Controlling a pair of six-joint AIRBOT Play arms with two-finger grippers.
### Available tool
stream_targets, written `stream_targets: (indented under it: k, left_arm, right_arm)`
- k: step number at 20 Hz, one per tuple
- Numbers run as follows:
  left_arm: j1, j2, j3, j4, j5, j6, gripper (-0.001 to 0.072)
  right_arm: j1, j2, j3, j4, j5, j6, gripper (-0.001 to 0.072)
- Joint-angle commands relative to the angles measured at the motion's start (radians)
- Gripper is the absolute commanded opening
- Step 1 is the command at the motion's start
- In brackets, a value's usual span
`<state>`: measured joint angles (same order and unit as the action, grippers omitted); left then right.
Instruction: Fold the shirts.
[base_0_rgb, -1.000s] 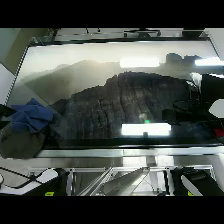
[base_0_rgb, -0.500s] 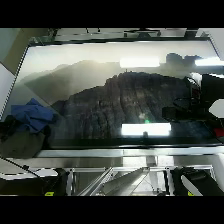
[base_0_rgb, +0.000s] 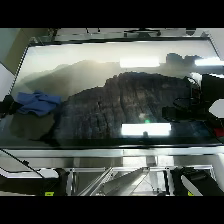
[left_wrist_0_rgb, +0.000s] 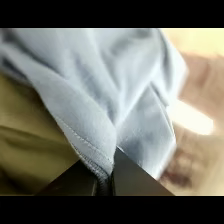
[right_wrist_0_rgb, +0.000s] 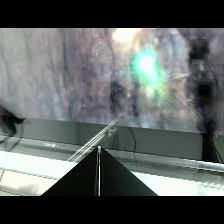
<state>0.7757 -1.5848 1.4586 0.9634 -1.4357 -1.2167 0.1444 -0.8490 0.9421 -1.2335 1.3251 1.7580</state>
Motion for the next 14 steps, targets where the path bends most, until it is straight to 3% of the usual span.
stream_targets:
  k: [1,6,8,10,12,14]
  left_arm:
    - [-0.087,-0.002,0.026,0.06,-0.096,-0.001,0.0009]
    - [-0.101,-0.002,-0.127,0.345,-0.06,-0.045,0.0027]
    - [-0.064,-0.002,-0.119,0.324,-0.053,-0.05,0.0051]
    - [-0.033,-0.002,-0.064,0.207,-0.044,-0.049,0.072]
    - [-0.025,-0.002,0.007,0.099,-0.004,-0.039,0.0718]
    - [-0.042,-0.003,0.057,0.099,0.08,-0.04,0.0717]
  right_arm:
    - [0.001,0.001,0.0,0.0,-0.001,0.0,0.0019]
    - [0.001,0.001,0.0,0.001,-0.001,0.0,0.0019]
    - [0.001,0.001,0.0,0.0,-0.001,0.0,0.0019]
    - [0.001,0.001,0.0,0.001,-0.001,0.0,0.0019]
    - [0.001,0.001,0.0,0.001,-0.001,0.0,0.0019]
    - [0.001,0.001,0.0,0.001,-0.001,0.0,0.0019]
